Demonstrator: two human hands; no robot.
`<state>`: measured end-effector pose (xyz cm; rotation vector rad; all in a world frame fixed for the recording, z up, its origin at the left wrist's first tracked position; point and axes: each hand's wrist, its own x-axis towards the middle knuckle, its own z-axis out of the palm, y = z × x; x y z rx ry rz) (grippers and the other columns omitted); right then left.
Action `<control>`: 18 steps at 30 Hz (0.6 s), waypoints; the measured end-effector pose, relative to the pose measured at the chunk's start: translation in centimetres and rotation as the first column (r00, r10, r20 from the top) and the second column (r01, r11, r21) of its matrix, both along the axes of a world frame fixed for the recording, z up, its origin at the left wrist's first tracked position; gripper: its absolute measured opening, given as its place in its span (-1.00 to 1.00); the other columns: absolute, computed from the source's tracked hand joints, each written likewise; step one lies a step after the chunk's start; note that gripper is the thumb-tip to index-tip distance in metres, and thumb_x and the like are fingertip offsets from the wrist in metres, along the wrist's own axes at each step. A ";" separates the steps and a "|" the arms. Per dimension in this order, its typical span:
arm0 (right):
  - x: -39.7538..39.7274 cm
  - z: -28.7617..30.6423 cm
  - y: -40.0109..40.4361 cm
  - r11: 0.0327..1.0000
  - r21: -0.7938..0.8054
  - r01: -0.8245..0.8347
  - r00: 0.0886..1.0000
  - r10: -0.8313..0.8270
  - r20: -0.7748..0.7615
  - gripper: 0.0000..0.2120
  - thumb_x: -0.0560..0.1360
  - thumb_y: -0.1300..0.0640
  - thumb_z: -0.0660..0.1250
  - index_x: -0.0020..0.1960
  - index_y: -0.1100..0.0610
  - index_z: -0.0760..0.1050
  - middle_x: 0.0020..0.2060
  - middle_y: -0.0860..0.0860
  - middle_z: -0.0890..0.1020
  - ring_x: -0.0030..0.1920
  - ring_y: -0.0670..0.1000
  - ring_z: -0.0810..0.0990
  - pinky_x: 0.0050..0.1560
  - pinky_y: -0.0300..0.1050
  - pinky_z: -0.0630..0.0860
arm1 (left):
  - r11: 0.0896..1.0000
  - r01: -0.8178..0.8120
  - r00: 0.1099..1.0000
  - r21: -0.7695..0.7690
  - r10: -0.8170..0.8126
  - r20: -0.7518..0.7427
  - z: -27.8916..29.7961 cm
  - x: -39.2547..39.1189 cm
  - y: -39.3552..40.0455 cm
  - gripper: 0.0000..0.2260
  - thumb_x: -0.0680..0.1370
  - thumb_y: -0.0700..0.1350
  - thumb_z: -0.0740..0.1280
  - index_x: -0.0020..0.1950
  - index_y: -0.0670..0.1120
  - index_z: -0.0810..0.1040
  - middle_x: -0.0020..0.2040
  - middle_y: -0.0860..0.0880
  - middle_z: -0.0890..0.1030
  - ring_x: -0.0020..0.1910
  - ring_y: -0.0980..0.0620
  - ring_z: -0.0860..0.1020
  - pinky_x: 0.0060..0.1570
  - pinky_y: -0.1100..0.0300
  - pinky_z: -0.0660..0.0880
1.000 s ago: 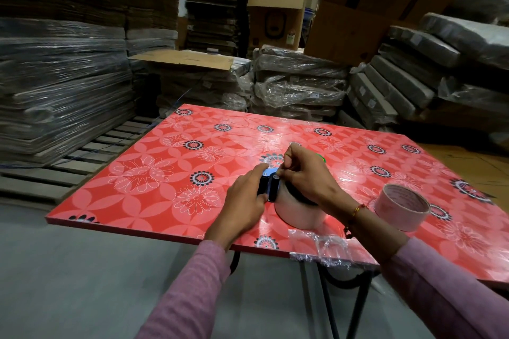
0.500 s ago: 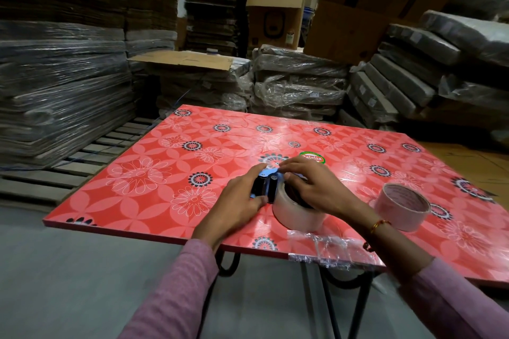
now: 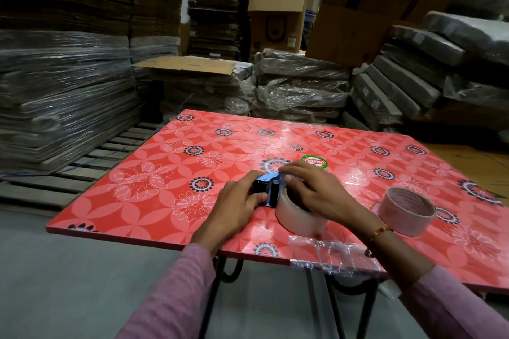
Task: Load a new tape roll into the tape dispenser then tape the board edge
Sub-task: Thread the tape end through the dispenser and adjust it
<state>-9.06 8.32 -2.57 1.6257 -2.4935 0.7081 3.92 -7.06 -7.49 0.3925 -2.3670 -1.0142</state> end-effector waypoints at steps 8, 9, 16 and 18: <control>-0.1 0.5 -0.2 0.999 0.038 -0.011 0.999 0.012 -0.038 -0.65 0.62 -0.04 0.18 0.31 0.03 0.57 0.26 -0.06 0.59 0.25 0.01 0.55 0.18 -0.04 0.47 | 0.998 0.048 0.999 -0.037 -0.048 0.001 0.2 0.1 -0.3 -0.62 0.56 -0.16 0.37 0.36 0.09 0.47 0.02 -0.10 0.67 0.02 -0.03 0.61 0.02 0.12 0.49; -0.1 0.6 -0.4 0.999 0.046 -0.015 0.999 0.018 -0.049 -0.65 0.63 -0.07 0.20 0.32 0.01 0.57 0.26 -0.07 0.58 0.25 0.01 0.55 0.16 -0.08 0.46 | 0.998 0.052 0.999 -0.043 -0.052 -0.002 0.3 0.1 -0.3 -0.62 0.57 -0.16 0.37 0.37 0.08 0.47 0.02 -0.10 0.67 0.02 -0.02 0.60 0.00 0.15 0.48; 0.2 1.8 -2.1 0.985 0.160 -0.060 0.998 0.064 -0.015 -0.58 0.55 -0.11 0.38 0.38 -0.06 0.52 0.33 -0.05 0.57 0.30 0.05 0.54 0.21 -0.05 0.45 | 0.997 0.069 0.998 -0.036 -0.069 0.000 0.0 0.0 -0.5 -0.61 0.58 -0.13 0.35 0.35 0.18 0.43 0.03 -0.09 0.68 0.02 -0.02 0.62 0.03 0.11 0.53; 0.1 2.3 -2.8 0.977 0.203 -0.062 0.998 0.066 -0.017 -0.59 0.52 -0.09 0.42 0.35 -0.06 0.54 0.29 -0.04 0.60 0.27 0.08 0.56 0.23 0.02 0.48 | 0.997 0.069 0.998 -0.038 -0.068 0.005 -0.1 0.0 -0.7 -0.64 0.58 -0.13 0.35 0.32 0.18 0.44 0.01 -0.08 0.68 0.00 -0.01 0.62 0.01 0.12 0.52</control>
